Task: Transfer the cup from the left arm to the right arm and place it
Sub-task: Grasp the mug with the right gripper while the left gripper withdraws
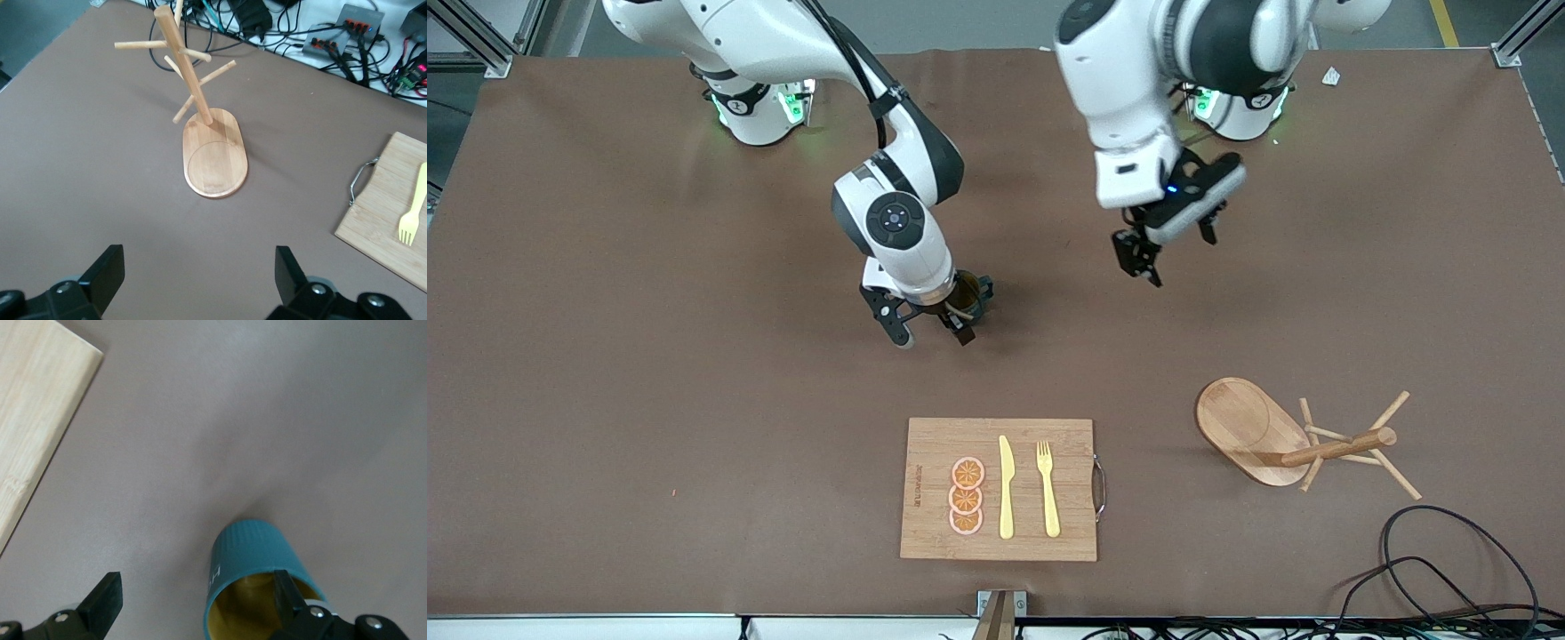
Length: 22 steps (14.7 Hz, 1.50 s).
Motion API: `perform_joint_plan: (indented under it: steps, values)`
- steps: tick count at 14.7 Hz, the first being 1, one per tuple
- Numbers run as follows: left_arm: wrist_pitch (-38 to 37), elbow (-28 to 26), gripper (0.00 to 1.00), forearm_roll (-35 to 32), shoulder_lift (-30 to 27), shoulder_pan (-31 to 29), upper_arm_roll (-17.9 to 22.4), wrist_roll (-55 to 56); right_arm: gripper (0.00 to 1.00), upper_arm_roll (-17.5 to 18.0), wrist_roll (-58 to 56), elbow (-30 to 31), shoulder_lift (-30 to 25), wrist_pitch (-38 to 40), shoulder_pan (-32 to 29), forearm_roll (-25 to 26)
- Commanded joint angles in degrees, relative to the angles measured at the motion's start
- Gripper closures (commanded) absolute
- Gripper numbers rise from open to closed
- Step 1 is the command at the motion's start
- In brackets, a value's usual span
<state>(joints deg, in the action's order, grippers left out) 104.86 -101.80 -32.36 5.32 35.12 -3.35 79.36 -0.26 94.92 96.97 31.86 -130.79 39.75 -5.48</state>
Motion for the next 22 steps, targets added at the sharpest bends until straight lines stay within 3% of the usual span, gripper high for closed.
perform_joint_plan:
  steps: [1,5,8,10,12,13,15,17,19,22]
  values:
    - [-0.71,5.89,0.01,6.59,0.57,-7.58,-0.52,-12.43,0.0,-0.44,4.57,-2.31,1.89,0.19,0.68,-0.41]
    - [-1.94,10.65,0.0,15.56,0.48,-17.17,-0.52,-29.32,0.02,-0.44,6.42,-3.09,4.08,0.1,1.12,-0.5]
    - [-3.26,12.67,0.0,19.18,0.75,-21.05,-0.61,-39.52,0.16,-0.44,6.68,-3.19,4.44,0.1,2.09,-0.59]
    - [-3.44,13.12,0.0,19.71,0.66,-22.72,-0.52,-46.89,0.66,-0.44,6.86,-3.19,4.44,0.19,2.35,-0.5]
    - [-4.57,13.21,0.0,21.72,0.14,-23.51,-0.17,-51.57,0.93,-0.35,6.25,-3.19,4.53,0.19,2.35,-0.5]
    - [-7.1,13.99,0.0,22.34,-0.04,-23.95,-0.17,-53.77,1.0,-0.35,5.81,-3.19,4.62,0.19,2.35,-0.41]
    - [-11.51,16.54,0.0,23.74,-0.04,-24.57,0.62,-58.51,1.0,-0.35,0.13,-3.19,4.88,0.27,3.05,-0.41]
    - [-11.79,16.63,0.0,29.43,-0.83,-26.58,2.9,-65.36,1.0,-0.35,-5.95,-3.19,4.8,0.8,3.06,-0.41]
    - [-12.75,16.37,0.0,33.58,-1.8,-29.66,3.0,-69.16,1.0,-0.35,-14.45,-3.1,4.8,0.89,2.88,-0.41]
    - [-16.52,16.11,0.0,34.47,-3.55,-32.13,1.86,-69.43,1.0,-0.44,-25.88,-2.66,4.18,1.15,2.88,-0.24]
